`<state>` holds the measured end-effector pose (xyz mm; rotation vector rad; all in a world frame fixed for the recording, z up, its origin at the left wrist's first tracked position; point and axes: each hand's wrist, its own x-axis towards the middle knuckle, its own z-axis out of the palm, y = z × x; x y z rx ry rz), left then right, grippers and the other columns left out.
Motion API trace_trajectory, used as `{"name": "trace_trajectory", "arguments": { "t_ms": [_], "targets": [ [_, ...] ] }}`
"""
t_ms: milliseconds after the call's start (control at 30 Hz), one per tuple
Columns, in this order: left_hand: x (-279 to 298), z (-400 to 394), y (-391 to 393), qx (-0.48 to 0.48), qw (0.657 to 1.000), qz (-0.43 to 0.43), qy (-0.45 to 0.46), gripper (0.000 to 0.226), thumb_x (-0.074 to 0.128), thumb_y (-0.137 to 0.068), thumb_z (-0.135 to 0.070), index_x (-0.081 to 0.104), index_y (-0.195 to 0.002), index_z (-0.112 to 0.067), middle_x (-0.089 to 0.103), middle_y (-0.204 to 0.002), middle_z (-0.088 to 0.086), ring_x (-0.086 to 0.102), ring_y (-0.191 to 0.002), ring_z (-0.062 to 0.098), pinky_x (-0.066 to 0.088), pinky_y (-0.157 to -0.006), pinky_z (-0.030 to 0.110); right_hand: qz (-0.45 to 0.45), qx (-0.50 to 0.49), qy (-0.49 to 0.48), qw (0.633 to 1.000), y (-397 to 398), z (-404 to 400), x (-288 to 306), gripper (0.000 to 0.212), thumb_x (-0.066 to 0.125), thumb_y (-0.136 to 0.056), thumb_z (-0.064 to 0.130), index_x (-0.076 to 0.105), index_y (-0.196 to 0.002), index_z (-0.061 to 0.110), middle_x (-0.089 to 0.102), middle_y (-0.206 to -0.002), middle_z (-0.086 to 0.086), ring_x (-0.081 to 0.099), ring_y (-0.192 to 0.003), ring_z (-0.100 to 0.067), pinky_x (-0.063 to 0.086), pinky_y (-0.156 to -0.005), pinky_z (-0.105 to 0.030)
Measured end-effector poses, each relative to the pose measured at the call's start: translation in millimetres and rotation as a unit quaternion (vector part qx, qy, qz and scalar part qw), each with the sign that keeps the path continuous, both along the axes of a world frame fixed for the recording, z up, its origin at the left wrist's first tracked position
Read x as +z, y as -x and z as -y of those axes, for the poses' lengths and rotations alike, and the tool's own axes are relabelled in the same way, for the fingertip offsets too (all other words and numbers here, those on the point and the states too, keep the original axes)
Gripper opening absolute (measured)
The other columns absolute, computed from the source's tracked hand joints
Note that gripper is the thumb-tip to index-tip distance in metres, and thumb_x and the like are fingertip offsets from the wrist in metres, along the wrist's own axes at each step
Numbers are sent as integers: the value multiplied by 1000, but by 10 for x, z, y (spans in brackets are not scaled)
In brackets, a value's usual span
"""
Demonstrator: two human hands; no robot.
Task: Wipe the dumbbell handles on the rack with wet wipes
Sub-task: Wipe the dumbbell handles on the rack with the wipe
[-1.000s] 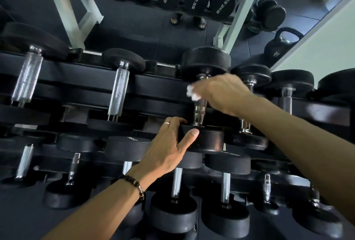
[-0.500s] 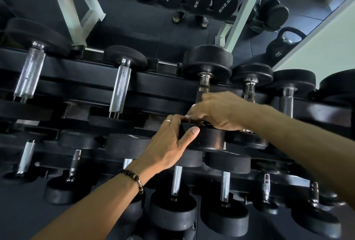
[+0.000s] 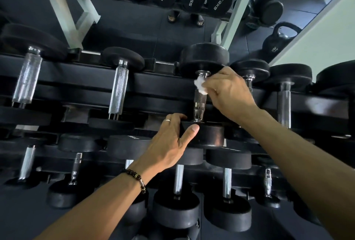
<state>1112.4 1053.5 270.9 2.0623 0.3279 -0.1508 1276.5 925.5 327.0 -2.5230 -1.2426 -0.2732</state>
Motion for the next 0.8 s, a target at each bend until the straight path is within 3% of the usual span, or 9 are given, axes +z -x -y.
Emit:
{"name": "trace_trajectory", "arguments": {
  "t_ms": [67, 167, 267, 333, 433, 567, 667, 733, 800],
  "targets": [
    [-29, 1, 3, -2, 1000, -2, 3, 82, 22, -78, -86, 40, -133, -28, 43, -126, -14, 50, -112, 4, 49, -96, 37, -106, -121, -112, 981, 65, -83, -38, 12, 68, -88, 19, 79, -86, 14, 75, -82, -4, 68, -77, -27, 56, -76, -42],
    [-36, 2, -8, -2, 1000, 5, 7, 78, 23, -79, -85, 40, -131, -29, 44, -124, -14, 50, -109, 2, 49, -94, 36, -258, -249, -208, 910, 134, -224, -38, 16, 69, -90, 34, 79, -91, 22, 76, -85, 3, 70, -82, -14, 55, -83, -32],
    [-43, 3, -14, -4, 1000, -2, 13, 78, 23, -78, -87, 40, -131, -31, 44, -122, -15, 50, -108, 1, 49, -94, 36, -289, -253, -129, 914, 332, -111, -44, 23, 70, -88, 35, 77, -74, 17, 72, -71, 0, 67, -71, -17, 56, -74, -35],
    [-45, -4, -15, -4, 1000, -3, 21, 81, 23, -77, -89, 38, -133, -32, 43, -125, -14, 49, -112, 3, 48, -97, 38, -325, -237, -59, 913, 514, 5, -34, 23, 72, -85, 30, 75, -69, 15, 73, -74, 1, 68, -74, -14, 56, -74, -31],
    [-39, -8, -19, -12, 1000, -6, 23, 83, 23, -77, -89, 37, -135, -31, 42, -127, -13, 47, -115, 4, 47, -99, 38, -305, -238, -100, 917, 404, -26, -28, 13, 71, -88, 25, 77, -78, 20, 75, -80, 0, 68, -77, -11, 51, -69, -23],
    [-4, -10, -26, -13, 1000, -4, 14, 79, 22, -78, -86, 37, -132, -29, 43, -125, -12, 47, -113, 4, 48, -97, 39, -259, -292, -174, 904, 86, -255, -86, 20, 60, -93, 20, 78, -85, 21, 69, -70, -5, 65, -65, -21, 53, -64, -28],
    [34, -1, -16, -15, 1000, -17, 19, 73, 26, -81, -79, 36, -133, -29, 42, -125, -11, 46, -115, 7, 46, -98, 39, -276, -260, -113, 918, 406, -86, -99, 29, 60, -96, 20, 76, -73, 13, 63, -58, -3, 58, -52, -16, 43, -48, -18],
    [37, 8, -15, -13, 999, -19, 25, 73, 26, -81, -80, 36, -133, -30, 41, -127, -12, 45, -116, 6, 46, -100, 39, -302, -227, -70, 923, 554, 22, -52, 28, 63, -93, 17, 73, -68, 9, 65, -60, -2, 59, -56, -17, 43, -50, -18],
    [23, 7, -15, -14, 1000, -14, 22, 79, 23, -79, -84, 35, -134, -30, 41, -129, -11, 45, -117, 6, 46, -101, 40, -253, -223, -79, 938, 412, -53, -48, 33, 63, -92, 18, 67, -60, 13, 58, -53, 0, 52, -50, -14, 41, -52, -19]
  ]
}}
